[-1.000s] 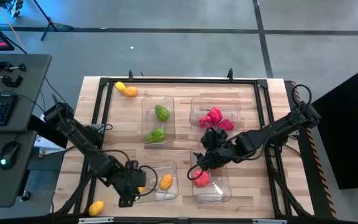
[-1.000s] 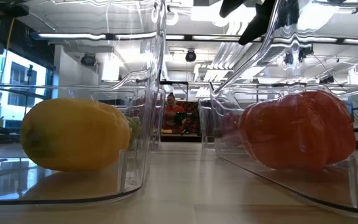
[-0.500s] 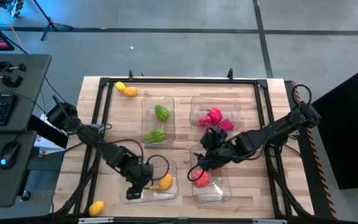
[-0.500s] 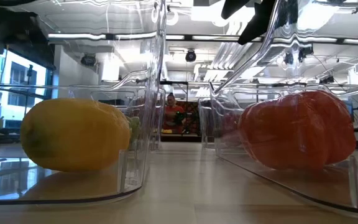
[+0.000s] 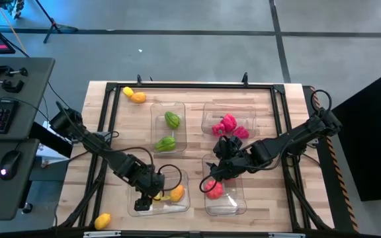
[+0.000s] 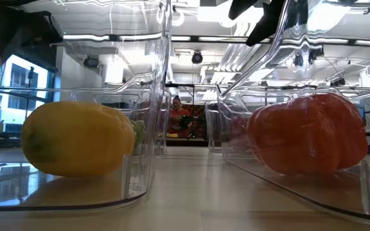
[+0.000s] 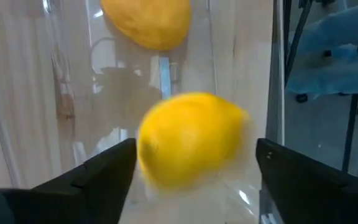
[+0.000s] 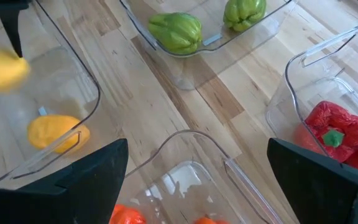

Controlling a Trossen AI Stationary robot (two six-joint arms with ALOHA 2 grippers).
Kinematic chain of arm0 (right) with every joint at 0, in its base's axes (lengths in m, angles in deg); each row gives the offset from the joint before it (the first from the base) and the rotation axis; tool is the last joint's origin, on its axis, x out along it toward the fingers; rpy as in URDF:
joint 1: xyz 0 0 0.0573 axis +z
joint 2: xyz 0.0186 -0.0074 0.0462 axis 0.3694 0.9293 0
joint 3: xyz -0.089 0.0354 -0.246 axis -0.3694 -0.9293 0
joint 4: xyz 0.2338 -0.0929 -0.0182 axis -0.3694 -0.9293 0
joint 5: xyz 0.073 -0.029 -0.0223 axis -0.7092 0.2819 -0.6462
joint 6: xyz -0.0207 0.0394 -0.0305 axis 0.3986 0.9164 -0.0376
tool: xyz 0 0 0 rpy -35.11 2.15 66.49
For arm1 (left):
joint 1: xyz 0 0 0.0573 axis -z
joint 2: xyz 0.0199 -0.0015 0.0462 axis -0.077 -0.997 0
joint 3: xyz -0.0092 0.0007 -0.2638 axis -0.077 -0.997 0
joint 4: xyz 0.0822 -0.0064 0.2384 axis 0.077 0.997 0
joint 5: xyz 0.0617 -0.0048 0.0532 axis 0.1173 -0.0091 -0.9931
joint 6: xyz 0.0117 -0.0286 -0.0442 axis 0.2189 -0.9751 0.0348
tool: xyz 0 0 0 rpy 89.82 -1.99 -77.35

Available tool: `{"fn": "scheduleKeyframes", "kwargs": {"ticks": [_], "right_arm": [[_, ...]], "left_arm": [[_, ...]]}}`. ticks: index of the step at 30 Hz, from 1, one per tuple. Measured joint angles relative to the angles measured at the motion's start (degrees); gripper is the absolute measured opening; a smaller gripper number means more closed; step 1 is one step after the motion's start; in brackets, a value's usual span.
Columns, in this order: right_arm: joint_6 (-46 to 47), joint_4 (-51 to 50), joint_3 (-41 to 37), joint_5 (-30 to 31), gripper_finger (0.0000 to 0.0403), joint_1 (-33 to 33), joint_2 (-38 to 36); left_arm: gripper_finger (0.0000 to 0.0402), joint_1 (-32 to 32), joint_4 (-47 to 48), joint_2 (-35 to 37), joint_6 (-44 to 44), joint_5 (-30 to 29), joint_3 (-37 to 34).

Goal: Sort produce into baskets
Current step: Put the bottom left yellow lemon into the bottom left transparent bin

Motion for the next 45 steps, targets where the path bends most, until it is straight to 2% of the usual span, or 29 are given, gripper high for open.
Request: {"fn": "scheduleKeyframes", "kwargs": {"ticks": [4,6,8,11,13,17,20,22,26,30,32,35,45], "right_arm": [[0.0,0.0,0.0,0.01,0.0376,0.0,0.0],[0.0,0.0,0.0,0.0,0.0376,0.0,0.0],[0.02,0.0,0.0,0.0,0.0376,0.0,0.0],[0.02,-0.04,0.0,0.02,0.0376,0.0,0.0],[0.02,-0.12,0.0,0.19,0.0376,0.01,0.0],[0.12,-0.12,0.0,0.66,0.0376,0.0,0.0],[0.32,-0.13,0.0,0.66,0.0376,0.0,0.0],[0.96,-0.13,0.0,1.03,0.0376,0.0,0.0],[1.55,-0.14,0.0,1.7,0.0376,0.02,0.0],[1.56,-0.15,0.0,1.7,0.0376,0.0,0.0],[1.55,-0.14,0.0,1.7,0.0376,0.0,0.0],[1.57,-0.13,0.0,1.7,0.0376,0.0,0.0],[1.88,-0.13,0.0,2.88,0.0376,0.0,0.0]], "left_arm": [[0.0361,0.03,0.0,0.0,0.7,-2.72,0.0],[0.0374,0.0,-0.01,0.0,-1.65,-2.7,0.0],[0.0379,-0.34,1.25,0.0,-3.14,0.07,0.32],[0.0381,-0.64,6.42,0.04,-5.22,7.41,1.87],[0.0381,0.15,11.68,0.81,-6.04,8.92,3.25],[0.0381,4.17,19.4,4.14,-10.14,3.86,5.27],[0.0381,8.96,22.03,6.71,-16.82,-2.38,5.31],[0.0381,12.59,23.23,7.69,-21.52,-4.16,4.52],[0.0381,19.18,22.55,7.25,-29.18,-1.83,0.42],[0.0381,21.74,14.33,6.08,-36.05,8.76,-6.18],[0.0381,22.06,9.61,5.66,-39.31,11.75,-8.99],[0.0381,22.21,4.57,5.13,-42.7,13.46,-12.15],[0.0381,24.49,1.96,2.95,-51.23,15.17,-14.82]]}}
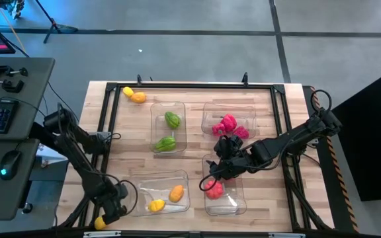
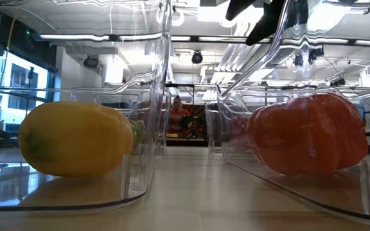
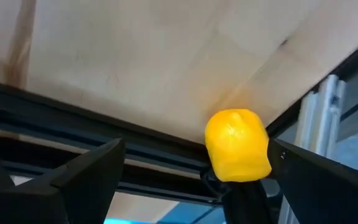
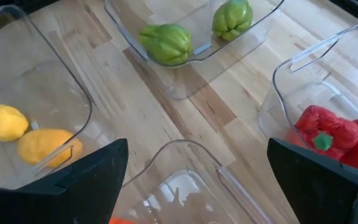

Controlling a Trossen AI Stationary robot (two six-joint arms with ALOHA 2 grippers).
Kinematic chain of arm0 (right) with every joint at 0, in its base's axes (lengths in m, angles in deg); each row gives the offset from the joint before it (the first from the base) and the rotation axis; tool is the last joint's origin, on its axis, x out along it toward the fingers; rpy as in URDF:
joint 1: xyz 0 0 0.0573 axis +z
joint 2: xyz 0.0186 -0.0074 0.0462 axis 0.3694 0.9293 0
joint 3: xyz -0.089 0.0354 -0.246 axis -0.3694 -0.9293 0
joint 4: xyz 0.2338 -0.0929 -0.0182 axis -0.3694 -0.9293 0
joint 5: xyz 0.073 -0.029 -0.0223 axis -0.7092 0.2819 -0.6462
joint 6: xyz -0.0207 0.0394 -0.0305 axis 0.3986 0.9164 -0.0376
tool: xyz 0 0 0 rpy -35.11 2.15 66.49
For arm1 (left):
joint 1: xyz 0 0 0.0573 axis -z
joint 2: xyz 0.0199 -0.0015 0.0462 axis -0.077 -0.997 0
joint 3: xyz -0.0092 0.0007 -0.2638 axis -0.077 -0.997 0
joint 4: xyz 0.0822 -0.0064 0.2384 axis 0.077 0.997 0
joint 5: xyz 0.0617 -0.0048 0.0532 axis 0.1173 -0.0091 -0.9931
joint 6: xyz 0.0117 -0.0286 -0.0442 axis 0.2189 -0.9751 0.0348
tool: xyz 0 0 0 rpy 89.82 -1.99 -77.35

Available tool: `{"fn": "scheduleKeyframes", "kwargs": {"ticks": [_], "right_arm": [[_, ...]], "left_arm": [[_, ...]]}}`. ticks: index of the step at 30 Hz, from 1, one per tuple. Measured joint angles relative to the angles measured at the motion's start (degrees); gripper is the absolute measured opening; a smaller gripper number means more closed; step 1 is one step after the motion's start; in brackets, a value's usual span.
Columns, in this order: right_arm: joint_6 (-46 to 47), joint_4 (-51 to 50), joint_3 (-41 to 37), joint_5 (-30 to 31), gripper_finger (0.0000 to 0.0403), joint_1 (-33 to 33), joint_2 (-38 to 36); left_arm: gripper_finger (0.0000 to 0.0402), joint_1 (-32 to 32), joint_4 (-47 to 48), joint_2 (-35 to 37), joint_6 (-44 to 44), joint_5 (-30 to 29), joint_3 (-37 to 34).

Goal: Sort produce into baskets
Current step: Put the bottom left yellow lemon into the bottom left transparent bin

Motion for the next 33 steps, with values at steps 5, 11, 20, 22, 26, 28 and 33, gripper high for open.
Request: {"fn": "scheduleKeyframes", "kwargs": {"ticks": [5,11,20,22,26,28,33], "right_arm": [[0.25,0.0,0.0,0.78,0.0376,0.0,0.0],[0.15,0.0,0.0,1.26,0.0376,0.0,0.0],[0.15,-0.02,0.0,1.56,0.0376,0.0,0.0],[0.13,-0.02,0.0,2.03,0.0376,0.0,0.0],[0.13,-0.04,0.0,2.26,0.0376,0.0,0.0],[0.13,-0.04,0.0,2.26,0.0376,0.0,0.0],[0.13,-0.04,0.0,2.43,0.0376,0.0,0.0]], "left_arm": [[0.0381,-0.14,-1.77,-3.13,1.42,3.83,0.03],[0.0381,-2.02,-3.44,-8.27,8.05,9.9,0.17],[0.0381,-1.61,-3.45,-8.67,5.65,11.25,0.17],[0.0381,-1.61,-3.5,-8.42,5.01,11.38,0.17],[0.0381,-1.67,-3.58,-6.51,5.25,13.5,0.17],[0.0381,-1.88,-3.64,-5.32,6.32,14.73,0.17],[0.0377,-1.07,-6.83,-4.27,6.76,15.94,0.2]]}}
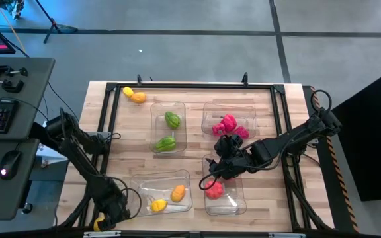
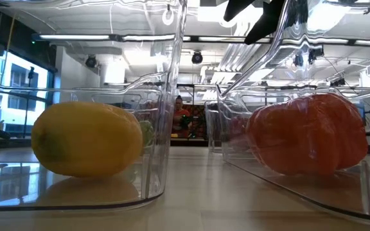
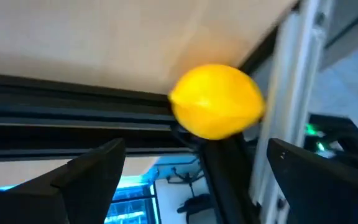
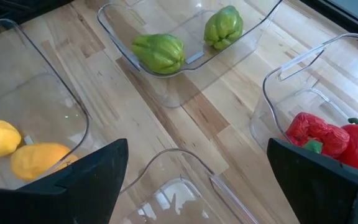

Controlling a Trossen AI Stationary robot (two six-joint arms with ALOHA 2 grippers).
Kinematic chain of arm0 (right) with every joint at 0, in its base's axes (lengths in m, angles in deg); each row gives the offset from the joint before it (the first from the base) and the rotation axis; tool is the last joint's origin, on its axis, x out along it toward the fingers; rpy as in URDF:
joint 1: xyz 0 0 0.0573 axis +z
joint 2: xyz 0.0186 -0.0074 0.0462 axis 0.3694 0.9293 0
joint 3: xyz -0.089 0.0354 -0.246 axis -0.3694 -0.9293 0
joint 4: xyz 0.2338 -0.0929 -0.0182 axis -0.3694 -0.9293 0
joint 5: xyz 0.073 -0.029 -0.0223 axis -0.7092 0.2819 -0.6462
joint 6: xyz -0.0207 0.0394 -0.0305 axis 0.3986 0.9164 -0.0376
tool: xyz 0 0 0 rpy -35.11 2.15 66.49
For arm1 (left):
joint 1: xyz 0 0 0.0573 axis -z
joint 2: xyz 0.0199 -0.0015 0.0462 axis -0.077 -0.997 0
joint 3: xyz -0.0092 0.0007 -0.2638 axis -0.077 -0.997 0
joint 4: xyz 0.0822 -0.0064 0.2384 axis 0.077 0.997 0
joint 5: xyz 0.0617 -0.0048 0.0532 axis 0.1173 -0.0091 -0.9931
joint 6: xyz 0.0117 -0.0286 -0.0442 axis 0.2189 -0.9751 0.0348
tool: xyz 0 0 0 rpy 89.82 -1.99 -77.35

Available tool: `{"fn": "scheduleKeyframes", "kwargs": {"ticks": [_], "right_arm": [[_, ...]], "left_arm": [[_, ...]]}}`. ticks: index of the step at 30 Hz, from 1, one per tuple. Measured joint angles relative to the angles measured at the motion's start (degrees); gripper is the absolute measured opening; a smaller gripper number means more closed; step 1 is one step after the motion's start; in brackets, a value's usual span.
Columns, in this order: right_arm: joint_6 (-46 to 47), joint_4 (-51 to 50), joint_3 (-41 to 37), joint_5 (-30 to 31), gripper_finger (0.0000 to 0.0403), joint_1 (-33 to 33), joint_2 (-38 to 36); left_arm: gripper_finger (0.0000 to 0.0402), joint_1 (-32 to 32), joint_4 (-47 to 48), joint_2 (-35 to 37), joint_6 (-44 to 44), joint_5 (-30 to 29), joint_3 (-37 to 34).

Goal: Sort produce into baskets
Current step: Put the bottom left yellow lemon into the bottom left transparent bin

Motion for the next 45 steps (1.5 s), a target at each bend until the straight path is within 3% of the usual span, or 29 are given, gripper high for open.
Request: {"fn": "scheduleKeyframes", "kwargs": {"ticks": [3,7,10,14,16,22,38,45], "right_arm": [[0.0,0.0,0.0,0.0,0.0376,0.0,0.0],[0.0,0.0,0.0,0.07,0.0376,-0.11,0.0],[0.0,0.0,0.0,0.25,0.0376,-0.11,0.0],[0.0,0.0,0.0,0.4,0.0376,-0.11,0.0],[0.0,0.0,0.0,0.86,0.0376,-0.11,0.0],[0.0,0.02,0.0,0.9,0.0376,-0.11,0.0],[2.24,0.84,-3.07,-0.74,0.0376,-0.11,0.0],[4.07,0.89,-3.65,-0.23,0.0376,-0.11,0.0]], "left_arm": [[0.0356,0.49,-2.12,-0.01,-0.45,3.03,0.05],[0.029,0.31,-2.99,0.06,-1.53,4.08,0.04],[0.0209,0.02,-2.84,0.07,-3.55,2.95,0.04],[0.0056,-0.04,-3.32,0.07,-5.4,2.58,0.04],[0.0017,-0.04,-4.99,0.07,-6.58,2.54,0.02],[0.0002,0.62,-10.04,-2.01,-10.09,2.68,0.02],[0.0,1.29,-10.05,-4.93,-10.75,2.4,0.02],[0.0,-1.55,-2.17,-4.47,-3.84,1.35,0.06]]}}
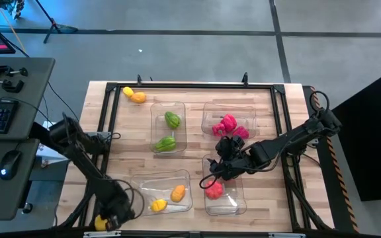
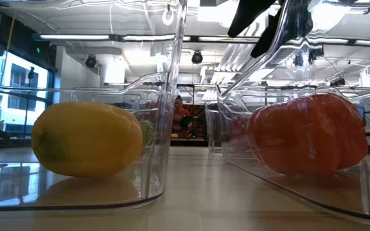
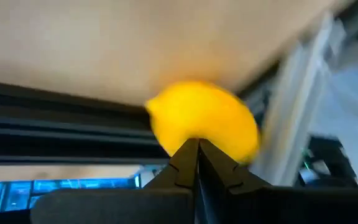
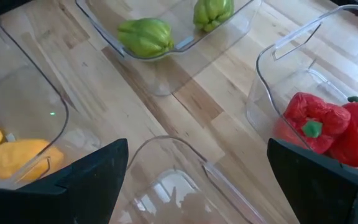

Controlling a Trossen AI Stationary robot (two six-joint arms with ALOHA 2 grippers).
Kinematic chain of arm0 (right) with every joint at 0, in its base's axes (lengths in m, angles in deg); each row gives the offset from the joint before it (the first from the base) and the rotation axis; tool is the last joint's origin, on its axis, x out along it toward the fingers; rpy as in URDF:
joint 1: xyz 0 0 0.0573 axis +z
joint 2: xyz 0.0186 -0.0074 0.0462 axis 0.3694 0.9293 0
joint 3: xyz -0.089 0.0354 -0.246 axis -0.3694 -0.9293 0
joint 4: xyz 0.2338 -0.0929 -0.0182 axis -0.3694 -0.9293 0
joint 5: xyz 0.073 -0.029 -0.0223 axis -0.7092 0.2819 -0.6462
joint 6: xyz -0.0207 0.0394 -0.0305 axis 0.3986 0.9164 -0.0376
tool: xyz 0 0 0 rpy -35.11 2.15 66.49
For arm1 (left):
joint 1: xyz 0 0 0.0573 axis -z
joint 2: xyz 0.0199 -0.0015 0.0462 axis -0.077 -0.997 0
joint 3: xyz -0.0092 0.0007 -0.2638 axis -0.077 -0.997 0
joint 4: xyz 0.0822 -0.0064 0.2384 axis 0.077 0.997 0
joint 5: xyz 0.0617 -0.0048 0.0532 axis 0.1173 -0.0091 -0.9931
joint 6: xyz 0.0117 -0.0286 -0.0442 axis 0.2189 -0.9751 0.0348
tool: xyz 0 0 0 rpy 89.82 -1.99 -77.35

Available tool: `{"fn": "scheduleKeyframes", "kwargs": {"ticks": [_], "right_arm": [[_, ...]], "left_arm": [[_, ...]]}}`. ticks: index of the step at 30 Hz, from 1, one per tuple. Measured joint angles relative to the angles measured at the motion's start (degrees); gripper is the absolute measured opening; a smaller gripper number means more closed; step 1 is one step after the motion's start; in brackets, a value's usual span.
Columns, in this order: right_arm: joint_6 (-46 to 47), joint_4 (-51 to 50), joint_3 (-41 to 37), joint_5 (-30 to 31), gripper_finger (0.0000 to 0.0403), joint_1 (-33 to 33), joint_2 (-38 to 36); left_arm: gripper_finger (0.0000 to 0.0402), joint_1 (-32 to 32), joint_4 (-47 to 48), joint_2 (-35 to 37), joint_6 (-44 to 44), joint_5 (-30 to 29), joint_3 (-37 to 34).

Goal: Sort produce into baskets
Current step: Put the bottom left yellow lemon into the bottom left transparent bin

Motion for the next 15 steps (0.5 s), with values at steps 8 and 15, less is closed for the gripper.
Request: {"fn": "scheduleKeyframes", "kwargs": {"ticks": [8,15], "right_arm": [[-0.44,0.17,0.0,0.2,0.0376,-0.26,0.01],[-0.44,1.41,0.0,0.23,0.0376,-0.26,0.0]], "left_arm": [[0.0,-7.43,10.98,4.99,7.82,-8.75,-0.17],[0.0,-7.25,13.51,12.45,3.93,-13.19,-0.13]]}}
